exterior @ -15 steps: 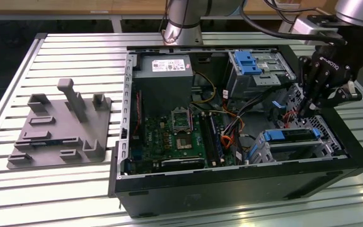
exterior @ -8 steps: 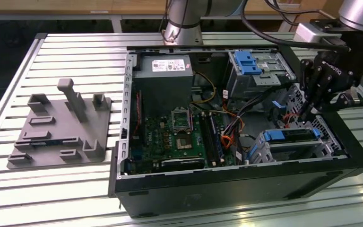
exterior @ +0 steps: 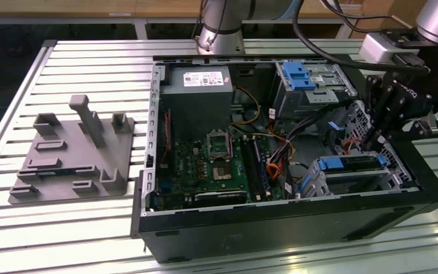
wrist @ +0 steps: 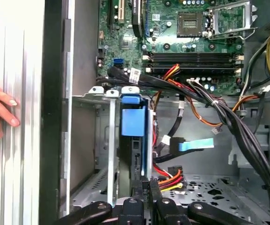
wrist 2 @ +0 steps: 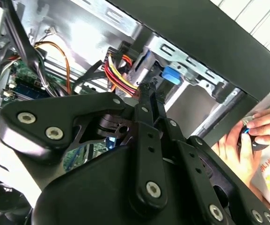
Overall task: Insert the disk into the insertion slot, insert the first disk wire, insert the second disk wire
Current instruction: 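Insert the first disk wire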
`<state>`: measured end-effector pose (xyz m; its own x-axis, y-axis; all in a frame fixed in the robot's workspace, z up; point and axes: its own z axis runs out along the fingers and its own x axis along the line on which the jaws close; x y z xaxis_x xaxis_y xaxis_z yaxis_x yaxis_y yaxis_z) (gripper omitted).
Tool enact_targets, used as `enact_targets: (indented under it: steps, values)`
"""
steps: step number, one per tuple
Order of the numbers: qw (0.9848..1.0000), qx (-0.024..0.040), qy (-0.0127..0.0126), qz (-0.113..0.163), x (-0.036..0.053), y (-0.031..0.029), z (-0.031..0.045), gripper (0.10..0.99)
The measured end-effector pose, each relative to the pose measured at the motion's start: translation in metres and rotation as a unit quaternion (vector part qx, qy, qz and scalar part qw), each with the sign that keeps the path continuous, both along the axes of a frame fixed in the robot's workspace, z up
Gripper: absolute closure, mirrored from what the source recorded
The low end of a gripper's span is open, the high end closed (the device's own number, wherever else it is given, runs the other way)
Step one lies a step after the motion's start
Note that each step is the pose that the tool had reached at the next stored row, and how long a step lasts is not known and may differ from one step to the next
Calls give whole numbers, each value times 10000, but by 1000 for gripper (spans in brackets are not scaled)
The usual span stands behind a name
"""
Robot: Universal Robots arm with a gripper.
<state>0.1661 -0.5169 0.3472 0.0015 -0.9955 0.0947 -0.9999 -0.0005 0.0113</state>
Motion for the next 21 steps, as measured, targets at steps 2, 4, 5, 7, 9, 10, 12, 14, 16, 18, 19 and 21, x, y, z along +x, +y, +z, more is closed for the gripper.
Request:
enact_targets:
  steps: [2,4,5,7,9,10,12,14,16,18,19,21]
  values:
    - [10000,1,0,-36,-1,-22,-2,914]
    - [10000,1,0,-45,-4,-24,-3,914]
    - [10000,1,0,-45,-4,-21,-2,914]
    - [10000,2,0,-45,-4,11,-5,914]
    - [10000,47,-29,-45,-13,12,-5,914]
    - [9999,91,-50,-45,-22,12,-6,914]
    - [9998,168,-72,-45,-32,10,-5,914]
    - [9998,184,-74,-49,-34,-9,-6,914]
    - [9998,185,-72,-53,-34,-23,-7,914]
    - [9998,185,-71,-55,-35,-25,-6,914]
    - [9998,188,-71,-55,-34,-25,-7,914]
    - [9998,194,-71,-56,-34,-29,-13,914]
